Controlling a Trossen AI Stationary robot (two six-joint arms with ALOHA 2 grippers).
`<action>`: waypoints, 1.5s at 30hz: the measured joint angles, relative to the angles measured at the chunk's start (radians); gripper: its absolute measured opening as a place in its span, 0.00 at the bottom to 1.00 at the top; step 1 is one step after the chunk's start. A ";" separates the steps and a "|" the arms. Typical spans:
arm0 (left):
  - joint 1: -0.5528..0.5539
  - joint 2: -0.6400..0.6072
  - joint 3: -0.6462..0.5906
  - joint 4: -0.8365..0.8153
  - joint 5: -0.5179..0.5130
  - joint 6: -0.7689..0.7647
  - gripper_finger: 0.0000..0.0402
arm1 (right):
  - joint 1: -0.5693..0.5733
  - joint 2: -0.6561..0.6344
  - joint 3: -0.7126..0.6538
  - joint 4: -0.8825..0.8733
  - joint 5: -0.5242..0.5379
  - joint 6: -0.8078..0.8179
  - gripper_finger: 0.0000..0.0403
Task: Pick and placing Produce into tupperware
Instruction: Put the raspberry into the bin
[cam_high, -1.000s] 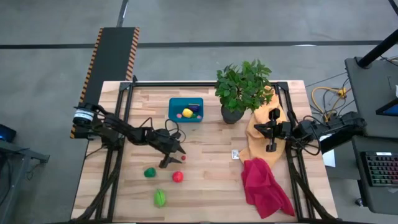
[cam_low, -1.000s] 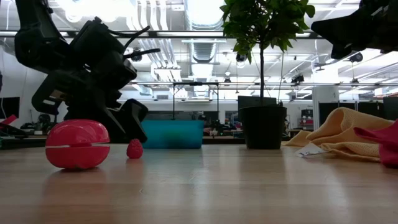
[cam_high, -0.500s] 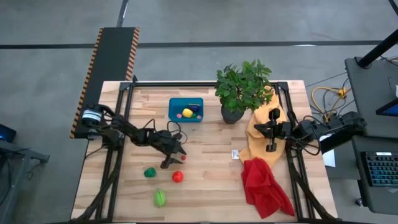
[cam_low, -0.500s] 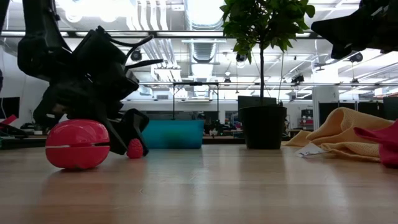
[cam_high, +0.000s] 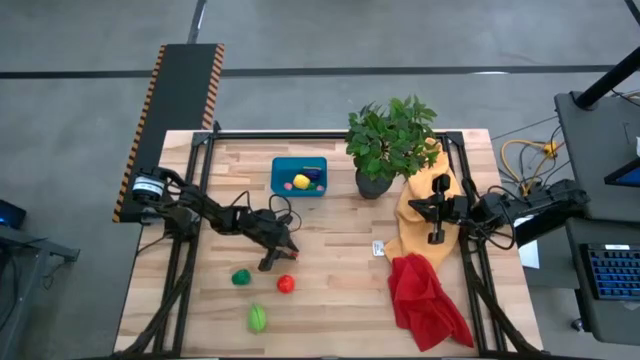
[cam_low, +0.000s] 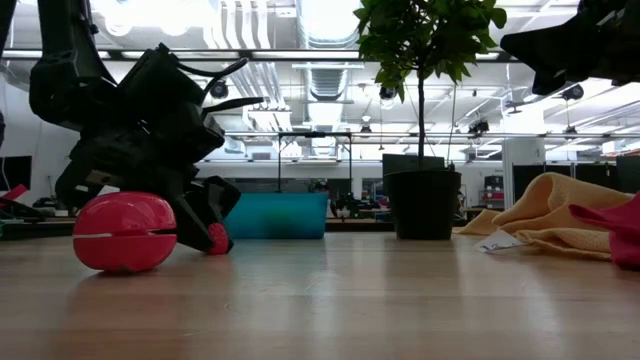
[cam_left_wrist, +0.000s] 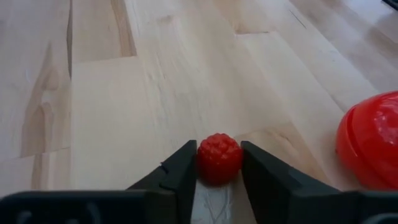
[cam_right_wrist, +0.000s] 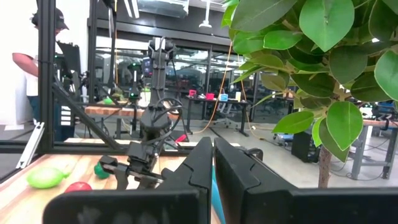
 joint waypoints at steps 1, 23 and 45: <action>0.000 0.000 0.000 0.000 0.001 0.000 0.24 | 0.000 0.000 0.000 0.000 0.000 0.000 0.02; 0.003 -0.103 -0.003 -0.008 -0.074 0.010 0.21 | 0.000 0.000 0.000 0.000 0.000 0.000 0.02; 0.099 -0.495 -0.003 -0.196 -0.863 0.008 0.21 | 0.000 0.000 0.000 0.002 0.000 0.000 0.02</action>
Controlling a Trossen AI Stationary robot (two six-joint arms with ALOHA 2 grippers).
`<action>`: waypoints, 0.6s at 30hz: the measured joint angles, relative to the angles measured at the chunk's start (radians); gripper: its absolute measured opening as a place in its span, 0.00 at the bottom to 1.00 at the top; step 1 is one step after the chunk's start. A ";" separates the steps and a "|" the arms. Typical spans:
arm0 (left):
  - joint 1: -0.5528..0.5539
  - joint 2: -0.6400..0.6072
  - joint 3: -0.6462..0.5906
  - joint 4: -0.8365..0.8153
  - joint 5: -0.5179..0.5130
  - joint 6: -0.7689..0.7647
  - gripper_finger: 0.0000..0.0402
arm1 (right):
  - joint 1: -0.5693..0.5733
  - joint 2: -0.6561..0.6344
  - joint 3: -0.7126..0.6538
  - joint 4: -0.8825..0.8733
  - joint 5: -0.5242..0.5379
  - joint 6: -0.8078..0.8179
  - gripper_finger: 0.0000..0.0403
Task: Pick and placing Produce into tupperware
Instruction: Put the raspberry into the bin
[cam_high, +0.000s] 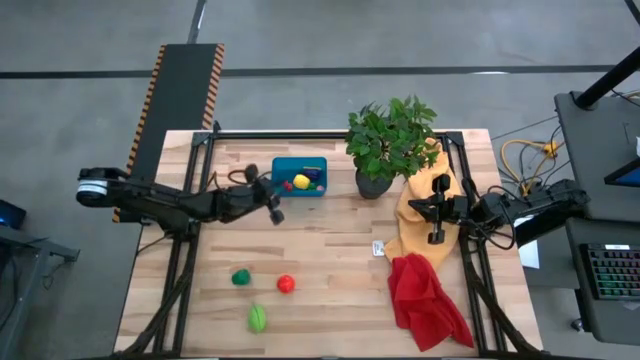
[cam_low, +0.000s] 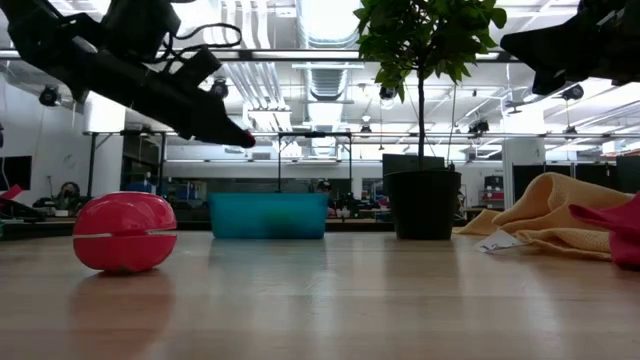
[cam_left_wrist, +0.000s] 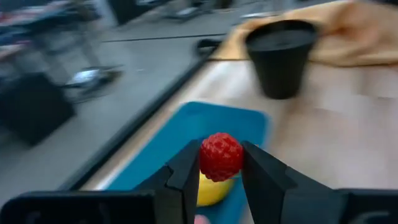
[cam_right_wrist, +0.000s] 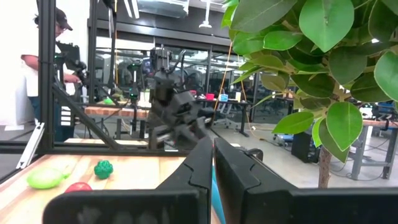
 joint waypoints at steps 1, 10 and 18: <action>0.004 0.000 0.000 0.000 -0.044 0.000 0.21 | 0.000 0.000 0.000 0.000 0.000 0.000 0.02; 0.053 0.065 -0.001 -0.009 -0.150 0.000 0.21 | 0.000 0.000 0.000 0.000 0.000 0.000 0.02; 0.064 0.145 0.003 -0.009 -0.150 0.026 0.21 | 0.000 0.000 0.000 0.000 0.000 0.000 0.02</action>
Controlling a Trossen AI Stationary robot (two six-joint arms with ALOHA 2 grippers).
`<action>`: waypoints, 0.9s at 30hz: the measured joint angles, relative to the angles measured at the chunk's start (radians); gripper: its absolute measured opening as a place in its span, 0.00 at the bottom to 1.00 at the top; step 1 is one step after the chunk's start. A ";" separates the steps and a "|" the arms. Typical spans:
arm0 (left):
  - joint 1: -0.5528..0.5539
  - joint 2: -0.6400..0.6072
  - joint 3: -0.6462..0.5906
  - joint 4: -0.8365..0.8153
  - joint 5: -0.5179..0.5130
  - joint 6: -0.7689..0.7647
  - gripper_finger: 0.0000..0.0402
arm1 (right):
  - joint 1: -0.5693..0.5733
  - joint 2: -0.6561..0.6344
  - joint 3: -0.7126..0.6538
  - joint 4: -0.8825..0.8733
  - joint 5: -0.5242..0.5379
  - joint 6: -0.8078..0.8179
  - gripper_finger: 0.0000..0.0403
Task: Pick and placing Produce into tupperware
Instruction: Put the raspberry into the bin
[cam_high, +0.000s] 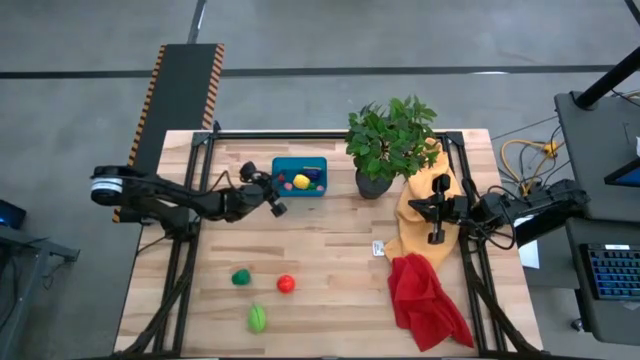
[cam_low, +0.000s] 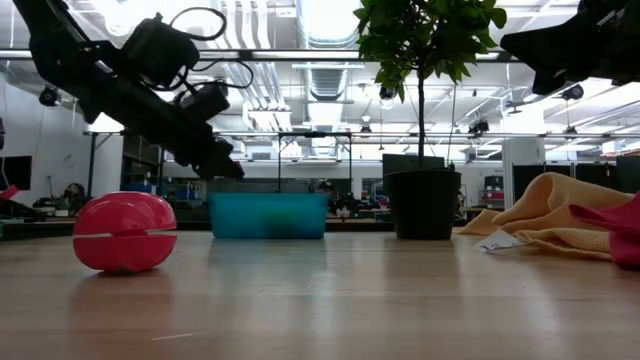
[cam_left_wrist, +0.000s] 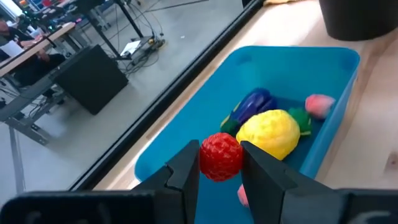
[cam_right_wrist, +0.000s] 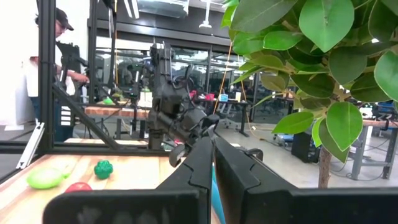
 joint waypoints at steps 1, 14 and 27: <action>0.000 0.006 0.000 0.002 0.000 0.000 0.21 | 0.000 0.000 0.000 0.000 0.000 0.000 0.02; 0.000 0.050 -0.001 0.002 0.002 0.002 0.22 | 0.000 0.000 0.000 -0.001 0.000 0.000 0.02; 0.000 0.021 0.001 0.001 0.045 0.045 0.30 | 0.000 0.000 0.000 -0.001 0.000 0.000 0.02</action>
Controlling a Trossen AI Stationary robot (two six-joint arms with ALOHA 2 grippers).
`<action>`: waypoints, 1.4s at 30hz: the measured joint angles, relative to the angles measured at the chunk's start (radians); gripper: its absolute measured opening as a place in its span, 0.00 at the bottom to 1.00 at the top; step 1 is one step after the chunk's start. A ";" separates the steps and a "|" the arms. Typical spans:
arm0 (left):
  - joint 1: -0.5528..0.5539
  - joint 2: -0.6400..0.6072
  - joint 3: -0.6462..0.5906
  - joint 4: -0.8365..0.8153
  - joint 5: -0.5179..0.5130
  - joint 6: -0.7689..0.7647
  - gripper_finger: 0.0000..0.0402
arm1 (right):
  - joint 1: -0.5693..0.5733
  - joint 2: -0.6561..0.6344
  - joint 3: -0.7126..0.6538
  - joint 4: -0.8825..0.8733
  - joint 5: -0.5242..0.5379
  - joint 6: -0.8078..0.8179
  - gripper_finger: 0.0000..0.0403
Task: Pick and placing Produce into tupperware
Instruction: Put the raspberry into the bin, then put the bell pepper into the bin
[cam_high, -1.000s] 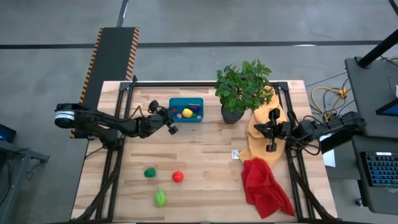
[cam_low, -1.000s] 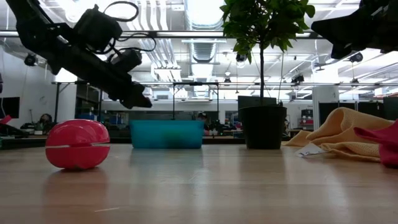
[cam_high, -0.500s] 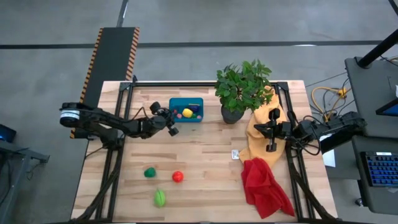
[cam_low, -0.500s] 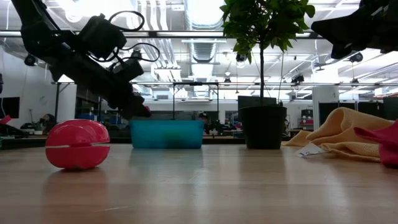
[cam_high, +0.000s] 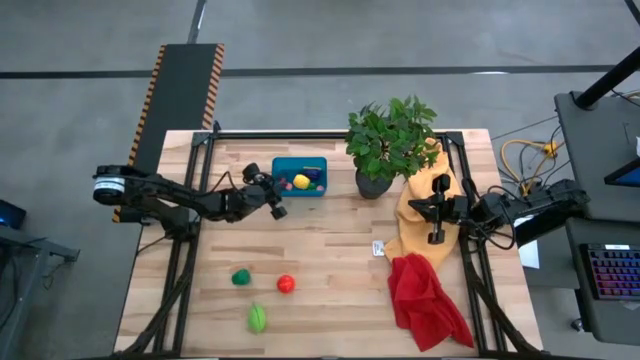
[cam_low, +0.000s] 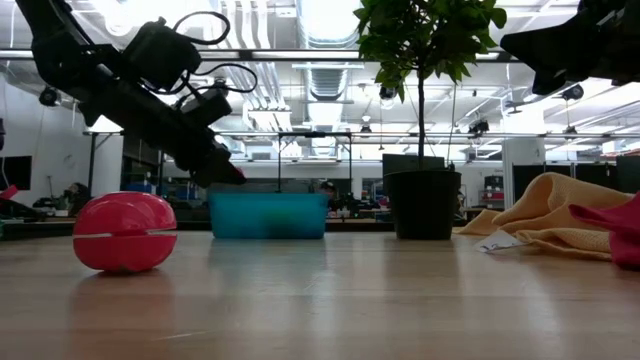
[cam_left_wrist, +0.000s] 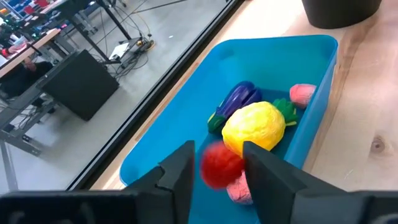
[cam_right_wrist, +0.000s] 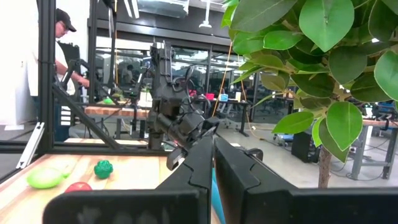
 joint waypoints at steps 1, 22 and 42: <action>0.000 0.000 0.000 0.000 0.000 0.000 0.32 | 0.000 0.000 0.000 0.000 0.000 0.000 0.02; -0.037 -0.142 0.057 0.002 0.421 -0.110 0.57 | 0.000 0.000 0.000 0.000 0.000 0.000 0.02; -0.420 -0.511 0.158 -0.474 0.280 -0.326 0.57 | 0.000 0.000 0.000 -0.001 0.000 -0.007 0.02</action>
